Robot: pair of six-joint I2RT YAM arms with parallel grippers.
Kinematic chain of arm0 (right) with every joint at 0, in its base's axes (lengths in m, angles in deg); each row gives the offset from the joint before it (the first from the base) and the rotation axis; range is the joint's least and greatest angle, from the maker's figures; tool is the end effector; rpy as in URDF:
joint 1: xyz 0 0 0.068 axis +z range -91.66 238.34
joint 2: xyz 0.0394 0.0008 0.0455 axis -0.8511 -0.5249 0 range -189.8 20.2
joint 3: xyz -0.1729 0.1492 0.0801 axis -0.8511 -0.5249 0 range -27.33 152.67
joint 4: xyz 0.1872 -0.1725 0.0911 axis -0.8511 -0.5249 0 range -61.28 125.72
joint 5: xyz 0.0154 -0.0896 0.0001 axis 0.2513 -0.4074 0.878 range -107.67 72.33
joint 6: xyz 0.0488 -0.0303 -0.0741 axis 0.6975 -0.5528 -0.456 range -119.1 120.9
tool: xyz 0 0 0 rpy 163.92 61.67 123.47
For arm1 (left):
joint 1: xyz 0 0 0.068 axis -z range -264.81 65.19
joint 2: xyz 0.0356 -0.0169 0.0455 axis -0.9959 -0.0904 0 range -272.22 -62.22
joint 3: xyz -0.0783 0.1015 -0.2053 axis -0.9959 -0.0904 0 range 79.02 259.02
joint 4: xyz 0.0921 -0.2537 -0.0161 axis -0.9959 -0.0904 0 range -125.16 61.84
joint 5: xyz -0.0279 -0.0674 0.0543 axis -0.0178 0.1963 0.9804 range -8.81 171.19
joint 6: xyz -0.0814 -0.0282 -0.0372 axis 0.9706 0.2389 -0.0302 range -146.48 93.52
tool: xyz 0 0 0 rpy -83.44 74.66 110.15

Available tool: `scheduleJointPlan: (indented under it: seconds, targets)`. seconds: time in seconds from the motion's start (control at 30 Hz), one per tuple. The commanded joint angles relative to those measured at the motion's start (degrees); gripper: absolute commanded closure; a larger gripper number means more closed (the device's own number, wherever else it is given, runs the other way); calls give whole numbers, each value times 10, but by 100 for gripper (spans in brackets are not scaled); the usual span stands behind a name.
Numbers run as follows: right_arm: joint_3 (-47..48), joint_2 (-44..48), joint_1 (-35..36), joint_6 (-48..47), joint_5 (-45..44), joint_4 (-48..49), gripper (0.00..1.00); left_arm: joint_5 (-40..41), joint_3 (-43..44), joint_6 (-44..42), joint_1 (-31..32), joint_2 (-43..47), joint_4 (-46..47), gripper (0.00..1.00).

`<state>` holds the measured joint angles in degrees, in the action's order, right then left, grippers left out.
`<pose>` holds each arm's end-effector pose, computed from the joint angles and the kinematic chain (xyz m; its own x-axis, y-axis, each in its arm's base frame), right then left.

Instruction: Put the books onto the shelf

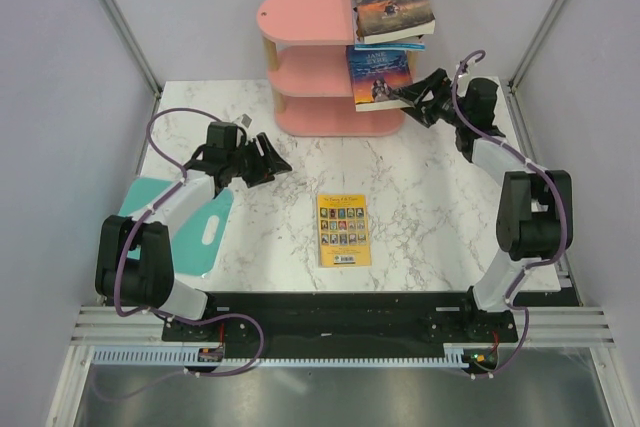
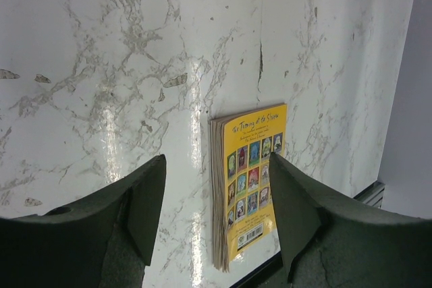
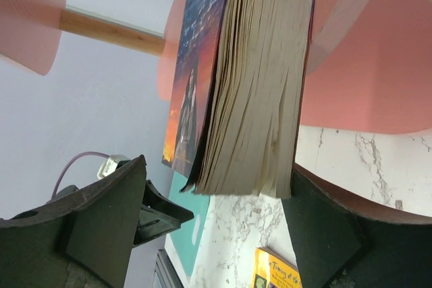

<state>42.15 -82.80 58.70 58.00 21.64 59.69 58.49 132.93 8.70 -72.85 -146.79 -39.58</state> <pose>0.4547 0.0564 0.2259 -0.6187 0.6458 -0.4473 -0.2026 0.4190 0.8851 0.3459 -0.1066 0.1644 -0.8074 -0.3723 -0.4577 0.0077 0.7691 -0.6391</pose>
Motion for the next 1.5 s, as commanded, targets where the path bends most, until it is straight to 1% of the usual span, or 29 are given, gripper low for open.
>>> scheduleJointPlan:
  seconds: [0.0,0.13,0.23,0.3,0.33,0.37,0.4,0.43,0.47,0.5,0.53,0.63,0.67,0.73,0.8,0.87,0.9,1.0,1.07,1.13,1.2,1.4,1.47]
  targets:
    - [-18,41,0,-36,-9,-15,14,-15,-6,-24,0,11,21,32]
    - [-31,56,0,-50,-5,-30,13,-16,-12,-26,0,12,25,32]
    - [-45,83,0,-87,-3,-73,12,-22,-15,-27,0,10,26,31]
    - [-57,102,0,-121,0,-135,11,-28,-24,-27,1,8,26,31]
    - [-74,125,0,-134,6,-166,3,-33,-28,-27,2,7,27,31]
    - [-85,137,0,-163,13,-181,2,-44,-35,-27,2,6,27,30]
    - [-94,150,0,-180,17,-203,2,-50,-41,-28,3,5,28,30]
    - [-116,175,1,-200,16,-256,2,-55,-46,-28,4,4,27,30]
    - [-127,188,3,-238,11,-285,2,-65,-58,-27,8,3,28,30]
    - [-140,200,8,-256,0,-310,2,-69,-64,-26,10,1,28,30]
    - [-173,222,10,-269,1,-338,2,-73,-71,-23,14,-1,30,30]
    - [-238,235,14,-305,20,-372,2,-77,-92,-12,42,-9,41,30]
    - [-252,234,17,-312,24,-378,2,-76,-97,-7,62,-18,50,30]
    - [-287,227,28,-320,25,-384,2,-74,-95,9,95,-30,57,30]
    - [-303,219,45,-319,23,-383,2,-74,-89,25,113,-54,71,30]
    - [-313,207,58,-318,23,-379,8,-87,-79,39,133,-81,87,30]
    - [-315,193,72,-314,23,-378,13,-91,-76,49,138,-90,91,30]
    - [-319,163,101,-299,32,-352,18,-96,-57,57,152,-117,91,31]
    - [-317,143,124,-278,36,-340,17,-93,-49,60,158,-125,89,31]
    - [-304,105,141,-257,44,-327,16,-93,-47,62,162,-134,87,31]
    - [-291,82,173,-242,37,-311,15,-91,-47,63,163,-138,87,31]
    - [-248,39,239,-201,2,-269,13,-87,-45,65,168,-144,88,30]
    - [-246,45,250,-179,2,-251,14,-87,-43,66,169,-148,88,31]
